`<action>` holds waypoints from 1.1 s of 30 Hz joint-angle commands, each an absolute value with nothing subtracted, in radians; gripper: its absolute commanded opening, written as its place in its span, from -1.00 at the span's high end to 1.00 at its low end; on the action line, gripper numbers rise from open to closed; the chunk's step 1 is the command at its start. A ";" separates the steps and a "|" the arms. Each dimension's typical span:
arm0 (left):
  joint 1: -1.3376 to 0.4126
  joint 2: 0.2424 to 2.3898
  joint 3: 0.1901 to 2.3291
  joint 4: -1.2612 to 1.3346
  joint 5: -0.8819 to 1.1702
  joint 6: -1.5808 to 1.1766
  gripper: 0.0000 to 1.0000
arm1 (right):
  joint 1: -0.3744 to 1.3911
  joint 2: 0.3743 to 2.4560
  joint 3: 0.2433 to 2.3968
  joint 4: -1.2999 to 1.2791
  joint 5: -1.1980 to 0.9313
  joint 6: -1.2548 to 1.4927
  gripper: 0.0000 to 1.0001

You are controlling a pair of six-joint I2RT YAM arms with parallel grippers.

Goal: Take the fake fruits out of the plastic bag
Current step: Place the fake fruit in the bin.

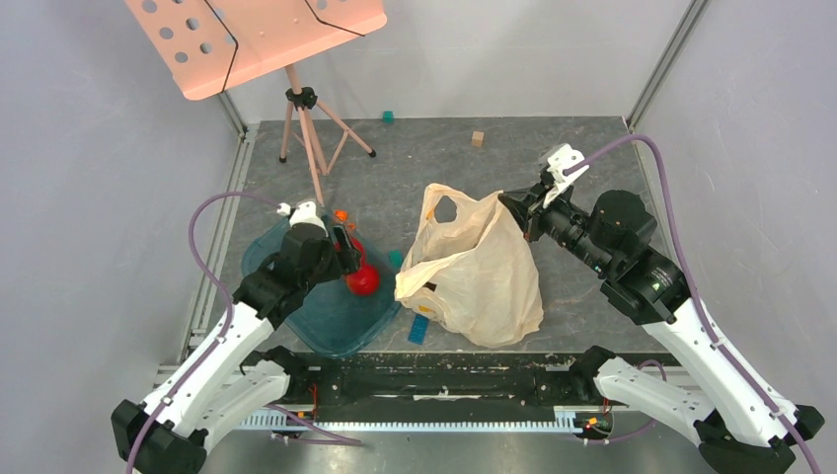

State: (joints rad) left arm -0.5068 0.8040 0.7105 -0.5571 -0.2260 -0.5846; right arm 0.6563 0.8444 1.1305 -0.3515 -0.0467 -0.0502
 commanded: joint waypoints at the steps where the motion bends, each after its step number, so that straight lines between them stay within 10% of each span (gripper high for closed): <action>1: -0.485 0.810 0.683 -0.598 -0.377 -0.726 0.31 | 0.653 0.838 1.125 -0.315 -0.034 -0.052 1.00; 14: -0.483 0.976 0.551 -0.534 -0.534 -0.860 0.11 | 0.654 0.844 1.126 -0.316 -0.035 -0.056 1.00; 24: -0.483 0.975 0.567 -0.527 -0.518 -0.848 -0.97 | 0.654 0.863 1.150 -0.294 0.053 -0.129 1.00; 33: -0.484 0.884 0.642 -0.573 -0.499 -0.793 -0.99 | 0.654 0.939 1.201 -0.181 -0.099 -0.339 1.00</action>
State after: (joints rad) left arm -0.4885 0.9337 0.5724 -0.5560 -0.4892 -0.8070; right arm 0.6563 0.9192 1.1332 -0.2832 -0.0242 -0.2207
